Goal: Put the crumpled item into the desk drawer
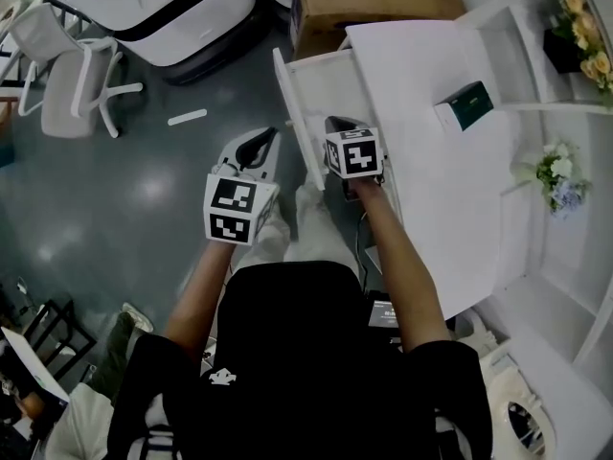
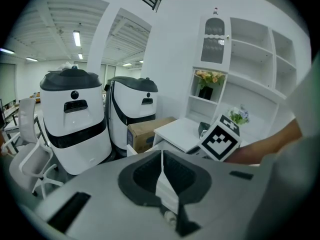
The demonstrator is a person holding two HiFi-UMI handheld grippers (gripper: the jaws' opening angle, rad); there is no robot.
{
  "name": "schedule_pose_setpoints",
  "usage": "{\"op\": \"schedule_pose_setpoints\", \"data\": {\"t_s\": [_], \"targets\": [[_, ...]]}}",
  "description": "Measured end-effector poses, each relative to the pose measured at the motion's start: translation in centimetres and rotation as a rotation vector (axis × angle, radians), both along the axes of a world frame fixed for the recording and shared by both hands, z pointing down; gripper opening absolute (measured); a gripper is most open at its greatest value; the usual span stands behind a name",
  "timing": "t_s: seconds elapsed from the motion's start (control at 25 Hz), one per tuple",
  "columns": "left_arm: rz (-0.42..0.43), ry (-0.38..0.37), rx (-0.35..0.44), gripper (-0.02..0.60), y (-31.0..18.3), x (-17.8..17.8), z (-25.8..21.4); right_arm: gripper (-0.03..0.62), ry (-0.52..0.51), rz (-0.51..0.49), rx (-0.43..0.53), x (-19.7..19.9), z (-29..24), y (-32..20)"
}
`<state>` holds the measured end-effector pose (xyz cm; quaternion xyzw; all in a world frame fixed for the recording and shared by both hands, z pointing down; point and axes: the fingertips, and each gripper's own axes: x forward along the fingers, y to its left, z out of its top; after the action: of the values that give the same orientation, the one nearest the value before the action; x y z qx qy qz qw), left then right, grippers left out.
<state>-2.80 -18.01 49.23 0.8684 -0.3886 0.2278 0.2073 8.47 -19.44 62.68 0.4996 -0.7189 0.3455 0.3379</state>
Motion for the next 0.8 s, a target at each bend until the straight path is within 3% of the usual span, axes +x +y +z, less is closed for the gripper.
{"op": "schedule_pose_setpoints", "data": {"t_s": [0.8], "targets": [[-0.002,0.056,0.16,0.014,3.4,-4.8,-8.1,-0.003,-0.061,0.041,0.35,-5.1,-16.4,4.0]]}}
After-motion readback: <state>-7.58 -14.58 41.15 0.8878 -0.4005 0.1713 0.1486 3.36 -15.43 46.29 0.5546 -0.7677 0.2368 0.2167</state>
